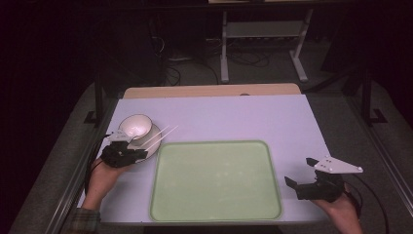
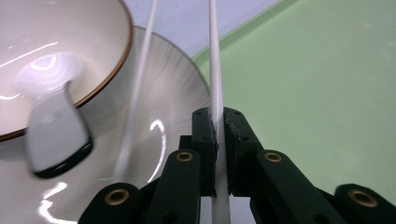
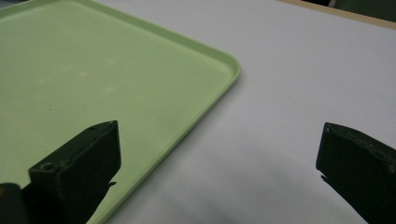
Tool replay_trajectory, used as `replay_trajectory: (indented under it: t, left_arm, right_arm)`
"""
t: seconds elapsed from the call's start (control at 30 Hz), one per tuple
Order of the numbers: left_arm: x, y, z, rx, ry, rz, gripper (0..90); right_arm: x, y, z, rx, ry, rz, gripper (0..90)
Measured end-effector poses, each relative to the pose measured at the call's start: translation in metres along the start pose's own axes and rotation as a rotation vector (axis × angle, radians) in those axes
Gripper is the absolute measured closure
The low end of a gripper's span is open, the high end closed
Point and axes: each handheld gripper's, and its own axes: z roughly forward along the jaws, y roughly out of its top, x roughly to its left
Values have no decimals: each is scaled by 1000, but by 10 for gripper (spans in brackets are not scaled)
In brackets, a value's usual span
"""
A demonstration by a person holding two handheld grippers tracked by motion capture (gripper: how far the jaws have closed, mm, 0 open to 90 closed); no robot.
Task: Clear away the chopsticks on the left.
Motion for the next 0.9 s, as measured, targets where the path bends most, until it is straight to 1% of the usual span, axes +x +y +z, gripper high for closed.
replay_trajectory:
  t: [0.17, 0.33, 0.43, 0.57, 0.73, 0.9]
  left_arm:
    - [-8, 5, 1, -10, -45, -3, 837]
    - [-17, 9, 5, -12, -68, 8, 837]
    - [-24, 11, 8, -9, -85, 20, 837]
    - [-32, 14, 12, -5, -109, 24, 837]
    - [-43, 17, 19, 12, -136, 40, 837]
    - [-54, 20, 24, 25, -152, 59, 837]
  right_arm:
    - [0, 0, -1, -2, -1, 3, 0]
    - [0, 0, 0, -1, 1, 3, 0]
    - [0, 0, -1, -3, 1, 3, 0]
    - [0, 0, 0, -2, 1, 4, 0]
    - [0, 0, 0, -2, 2, 2, 0]
    - [0, 0, 0, 0, 3, 2, 0]
